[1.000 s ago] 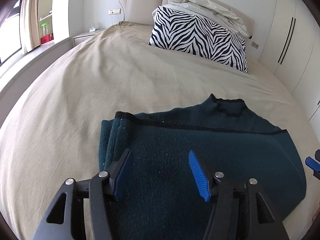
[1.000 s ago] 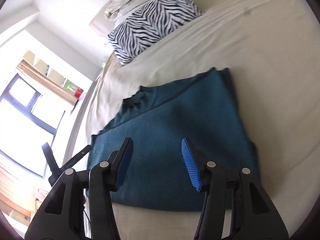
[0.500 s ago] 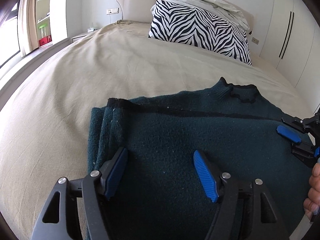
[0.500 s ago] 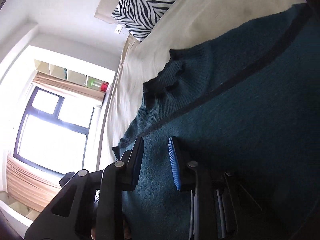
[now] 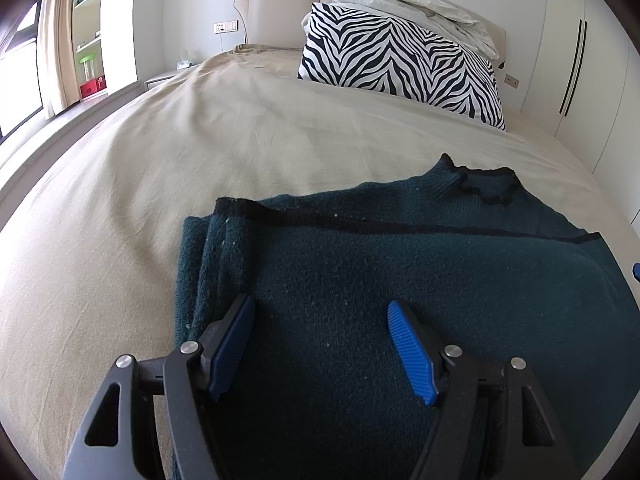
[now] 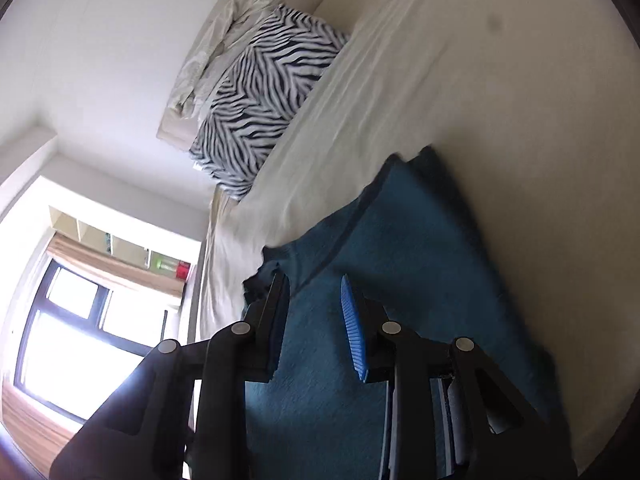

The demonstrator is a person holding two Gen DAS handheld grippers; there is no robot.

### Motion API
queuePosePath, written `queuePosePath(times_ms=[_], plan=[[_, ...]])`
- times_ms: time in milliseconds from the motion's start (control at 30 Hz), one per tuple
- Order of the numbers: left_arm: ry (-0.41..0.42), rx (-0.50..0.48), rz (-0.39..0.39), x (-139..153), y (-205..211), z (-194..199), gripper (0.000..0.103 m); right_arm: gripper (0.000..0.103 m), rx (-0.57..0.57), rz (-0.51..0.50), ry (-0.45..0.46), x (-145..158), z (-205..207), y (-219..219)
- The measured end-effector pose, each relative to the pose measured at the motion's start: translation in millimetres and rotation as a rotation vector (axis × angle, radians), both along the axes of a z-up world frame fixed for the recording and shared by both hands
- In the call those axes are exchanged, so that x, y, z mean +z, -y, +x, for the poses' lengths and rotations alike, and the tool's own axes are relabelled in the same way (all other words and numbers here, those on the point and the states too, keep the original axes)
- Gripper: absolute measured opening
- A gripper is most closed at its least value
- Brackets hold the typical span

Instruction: Fold small clothes

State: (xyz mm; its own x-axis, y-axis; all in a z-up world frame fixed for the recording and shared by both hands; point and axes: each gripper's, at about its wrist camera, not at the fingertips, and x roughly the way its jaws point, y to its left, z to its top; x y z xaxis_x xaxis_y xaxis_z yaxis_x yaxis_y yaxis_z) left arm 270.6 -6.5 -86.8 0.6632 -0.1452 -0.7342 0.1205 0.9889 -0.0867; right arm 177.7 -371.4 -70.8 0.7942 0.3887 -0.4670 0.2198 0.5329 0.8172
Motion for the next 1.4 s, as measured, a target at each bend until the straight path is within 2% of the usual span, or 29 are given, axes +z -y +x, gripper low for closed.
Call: queuePosePath(times_ms=[67,133,233,300,400,500,667,800,867,967,1033,1100,1167,1233,1300,1333,1400], plan=[[0.000,0.000,-0.002,0,0,0,0.071,0.027,0.167,-0.014,0.015,9,3,-57],[0.001,0.000,-0.003,0,1,-1,0.071,0.027,0.320,-0.022,-0.008,4,7,-117],[0.001,0.000,-0.004,0,0,0,0.071,0.027,0.500,0.026,-0.079,-26,4,-186],[0.004,-0.001,-0.006,0,0,-1,0.071,0.025,0.554,-0.029,-0.129,-45,2,-209],[0.007,-0.001,-0.006,0,0,-2,0.071,0.024,0.517,0.028,-0.092,-51,-7,-190],[0.010,-0.001,-0.008,0,0,-1,0.071,0.024,0.395,0.013,-0.085,-47,-16,-144],[0.012,0.000,-0.008,-1,1,-2,0.071,0.017,0.135,0.076,-0.062,-51,-57,-45],[0.013,0.001,-0.008,-1,0,-2,0.071,0.014,-0.021,0.099,-0.043,-54,-90,6],[0.012,0.005,-0.004,1,1,-2,0.071,0.008,-0.036,0.086,-0.035,-59,-96,10],[-0.012,0.023,0.002,11,1,-7,0.071,0.008,-0.035,-0.002,-0.033,-55,-94,8],[-0.019,0.043,-0.012,22,5,-23,0.071,0.009,-0.033,-0.023,-0.040,-53,-93,8],[-0.024,-0.009,-0.072,30,18,-42,0.071,0.010,-0.032,-0.005,-0.037,-52,-93,10],[-0.021,-0.071,-0.098,35,40,-60,0.071,0.014,-0.030,0.000,-0.038,-47,-90,5],[-0.045,-0.127,-0.115,31,61,-72,0.071,0.016,-0.012,0.009,-0.037,-40,-90,-3],[-0.063,-0.139,-0.089,19,74,-77,0.071,0.016,0.036,0.017,-0.019,-31,-89,-18],[-0.058,-0.136,-0.066,13,75,-78,0.071,0.016,0.067,0.008,-0.013,-27,-86,-27],[-0.046,-0.141,-0.078,10,69,-82,0.070,0.016,0.140,-0.024,-0.023,-20,-80,-43]])
